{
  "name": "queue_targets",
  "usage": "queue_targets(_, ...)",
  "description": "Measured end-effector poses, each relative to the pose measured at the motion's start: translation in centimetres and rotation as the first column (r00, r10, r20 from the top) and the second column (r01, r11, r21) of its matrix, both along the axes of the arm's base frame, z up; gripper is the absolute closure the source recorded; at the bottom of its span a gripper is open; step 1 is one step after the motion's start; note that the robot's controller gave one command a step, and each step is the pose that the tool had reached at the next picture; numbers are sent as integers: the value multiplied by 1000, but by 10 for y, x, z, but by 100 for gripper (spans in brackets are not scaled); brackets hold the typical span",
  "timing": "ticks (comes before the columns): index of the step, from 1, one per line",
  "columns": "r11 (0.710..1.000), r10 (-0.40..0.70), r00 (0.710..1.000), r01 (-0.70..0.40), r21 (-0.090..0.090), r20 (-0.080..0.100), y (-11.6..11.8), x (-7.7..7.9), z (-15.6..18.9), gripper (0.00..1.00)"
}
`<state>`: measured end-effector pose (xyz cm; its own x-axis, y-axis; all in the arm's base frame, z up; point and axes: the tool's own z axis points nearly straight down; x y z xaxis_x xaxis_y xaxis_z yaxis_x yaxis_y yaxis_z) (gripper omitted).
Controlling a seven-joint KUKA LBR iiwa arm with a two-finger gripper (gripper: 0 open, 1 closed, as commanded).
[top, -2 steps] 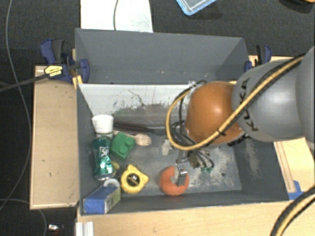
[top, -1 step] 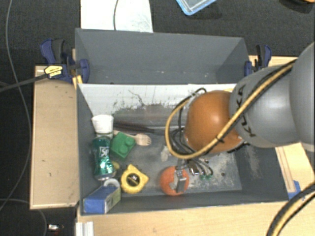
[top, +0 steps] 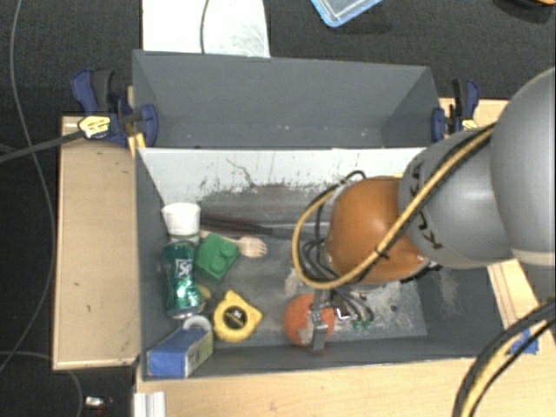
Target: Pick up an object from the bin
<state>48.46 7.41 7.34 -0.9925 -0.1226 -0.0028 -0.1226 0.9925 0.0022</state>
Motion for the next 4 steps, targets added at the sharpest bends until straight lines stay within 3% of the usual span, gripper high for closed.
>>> queue_targets(1,998,67,998,-67,2,2,-9,1,-1,0)
queue_targets(2,987,162,987,-162,2,5,-35,28,-2,100)
queue_targets(3,987,160,987,-160,2,5,-35,28,-2,100)
queue_targets(4,988,155,988,-155,3,-2,-35,15,45,100)
